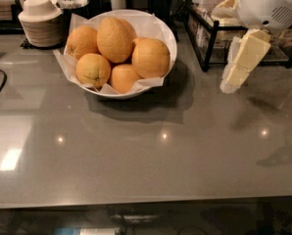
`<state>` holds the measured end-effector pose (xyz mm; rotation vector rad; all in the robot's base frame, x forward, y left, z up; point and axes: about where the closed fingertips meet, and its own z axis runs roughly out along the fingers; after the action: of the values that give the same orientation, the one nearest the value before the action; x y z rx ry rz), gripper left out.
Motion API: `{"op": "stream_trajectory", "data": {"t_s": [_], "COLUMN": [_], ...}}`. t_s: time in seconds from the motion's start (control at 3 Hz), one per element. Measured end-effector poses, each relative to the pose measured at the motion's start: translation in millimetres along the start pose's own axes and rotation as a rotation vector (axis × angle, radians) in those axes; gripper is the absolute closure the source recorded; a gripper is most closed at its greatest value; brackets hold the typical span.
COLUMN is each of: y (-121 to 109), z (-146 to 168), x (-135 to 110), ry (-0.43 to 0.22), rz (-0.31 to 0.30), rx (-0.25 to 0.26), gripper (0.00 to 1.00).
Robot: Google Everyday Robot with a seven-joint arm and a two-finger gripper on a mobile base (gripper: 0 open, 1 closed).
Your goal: Pick orange from white bowl
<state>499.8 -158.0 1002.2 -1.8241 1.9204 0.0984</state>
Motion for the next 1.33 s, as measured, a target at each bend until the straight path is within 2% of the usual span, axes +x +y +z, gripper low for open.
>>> {"op": "stream_trajectory", "data": {"t_s": [0.33,0.67,1.0,1.33], "y": [-23,-33,-31,-31], "z": [5,14,19,22], "x": [-44,-84,-99,-107], "ry": [-0.118,-0.225,-0.289,-0.324], "rz": [-0.090,-0.147,-0.149,-0.149], "rx": [-0.032,-0.084,-0.122,-0.143], "gripper": [0.00,0.00,0.00,0.00]}}
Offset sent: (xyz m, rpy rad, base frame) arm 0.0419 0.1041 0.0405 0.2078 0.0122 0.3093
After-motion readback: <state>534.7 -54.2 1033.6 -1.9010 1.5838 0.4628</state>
